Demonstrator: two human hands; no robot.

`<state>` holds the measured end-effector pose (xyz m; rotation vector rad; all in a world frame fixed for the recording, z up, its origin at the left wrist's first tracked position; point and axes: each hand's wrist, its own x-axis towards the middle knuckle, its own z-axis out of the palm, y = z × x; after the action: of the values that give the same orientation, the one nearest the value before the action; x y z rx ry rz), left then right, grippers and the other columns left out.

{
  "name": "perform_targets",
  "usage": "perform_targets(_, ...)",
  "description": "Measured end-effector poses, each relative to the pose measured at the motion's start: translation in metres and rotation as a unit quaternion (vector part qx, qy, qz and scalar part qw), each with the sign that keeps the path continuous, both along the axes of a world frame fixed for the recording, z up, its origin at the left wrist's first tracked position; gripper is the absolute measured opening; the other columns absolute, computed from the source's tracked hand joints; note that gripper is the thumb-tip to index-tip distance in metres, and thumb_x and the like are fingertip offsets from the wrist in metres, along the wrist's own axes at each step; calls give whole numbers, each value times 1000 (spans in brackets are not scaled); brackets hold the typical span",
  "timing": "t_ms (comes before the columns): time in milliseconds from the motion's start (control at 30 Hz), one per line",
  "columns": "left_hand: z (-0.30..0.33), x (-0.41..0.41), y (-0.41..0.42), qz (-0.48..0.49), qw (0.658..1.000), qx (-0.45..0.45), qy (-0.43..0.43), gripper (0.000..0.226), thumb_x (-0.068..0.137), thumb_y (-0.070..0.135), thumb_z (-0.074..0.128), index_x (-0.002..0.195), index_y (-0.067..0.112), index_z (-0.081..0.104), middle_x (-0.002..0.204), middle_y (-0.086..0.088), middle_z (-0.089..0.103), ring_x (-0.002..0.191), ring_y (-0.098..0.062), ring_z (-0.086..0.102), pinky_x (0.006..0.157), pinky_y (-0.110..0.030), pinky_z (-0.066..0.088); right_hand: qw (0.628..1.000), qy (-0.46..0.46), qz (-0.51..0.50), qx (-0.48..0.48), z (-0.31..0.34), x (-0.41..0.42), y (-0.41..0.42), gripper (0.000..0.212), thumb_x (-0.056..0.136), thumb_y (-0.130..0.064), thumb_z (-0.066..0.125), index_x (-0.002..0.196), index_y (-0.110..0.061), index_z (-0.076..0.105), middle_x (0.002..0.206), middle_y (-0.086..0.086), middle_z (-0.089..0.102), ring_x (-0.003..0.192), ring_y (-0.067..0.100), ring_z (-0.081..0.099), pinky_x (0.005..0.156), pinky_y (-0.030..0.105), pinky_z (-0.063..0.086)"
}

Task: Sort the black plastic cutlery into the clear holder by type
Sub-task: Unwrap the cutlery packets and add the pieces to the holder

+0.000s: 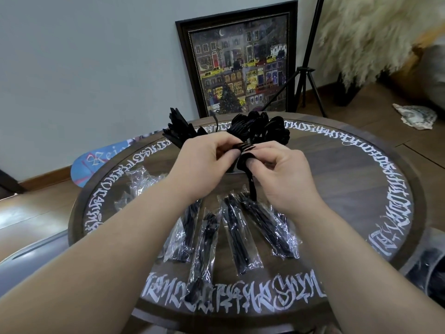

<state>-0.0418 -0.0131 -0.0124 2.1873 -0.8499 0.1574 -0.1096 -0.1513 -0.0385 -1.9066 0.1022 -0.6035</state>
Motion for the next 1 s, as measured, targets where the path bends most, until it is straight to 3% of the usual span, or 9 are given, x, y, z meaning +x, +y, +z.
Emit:
perform_targets(100,7,5,2,55,997,-43,-20,22,89,18,62,81,38,63,75,16,66,74,-4,64,75,-31,53,1000,-2,-19,16,1,-3,-4,18,87,-7,65,91,-21,76,94,-13,63,83,0,60,77,14,47)
perform_targets(167,16,11,6,99,991,-84,-27,28,91,17,60,79,42,58,75,12,66,76,-10,67,76,-37,56,999,2,-33,21,1,-3,-7,19,88,-11,64,94,-26,74,93,-14,60,76,1,57,72,14,45)
perform_targets(300,35,23,7,137,979,-146,-49,25,92,13,56,82,35,56,67,18,62,74,-5,68,75,-37,57,996,-11,-73,39,2,-4,-10,26,88,-9,63,98,-31,70,82,-14,63,69,4,53,73,29,51)
perform_targets(433,46,32,1,150,972,-147,-104,16,91,12,54,92,27,58,72,17,62,74,1,65,76,-24,52,992,-14,-94,82,6,-5,-13,22,87,-8,62,83,-29,67,76,-8,69,70,12,61,77,40,55)
perform_targets(500,45,36,-2,155,973,-126,-116,16,90,13,56,93,28,59,75,10,65,75,-3,64,78,-18,49,991,-18,-99,87,6,-5,-15,22,87,-8,62,79,-28,66,73,-10,68,66,9,59,73,40,55)
perform_targets(633,32,42,-9,167,981,-49,-91,10,88,16,60,94,21,66,86,1,70,85,-20,68,84,-40,53,990,-12,-102,96,4,-4,-17,29,87,-10,61,74,-35,66,70,-14,67,66,8,60,74,43,55)
perform_targets(867,15,41,-20,179,980,62,-67,24,98,21,49,110,17,69,98,-1,73,93,-18,65,83,-24,44,989,3,-113,90,-1,0,-21,30,88,-19,57,78,-45,68,79,-14,70,80,16,67,80,46,55)
perform_targets(1000,8,43,-20,157,969,174,-74,31,99,19,45,122,16,65,114,-6,69,104,-23,62,93,-30,43,990,4,-127,65,-1,1,-22,22,88,-14,59,94,-30,73,88,-13,65,88,17,66,85,41,53)
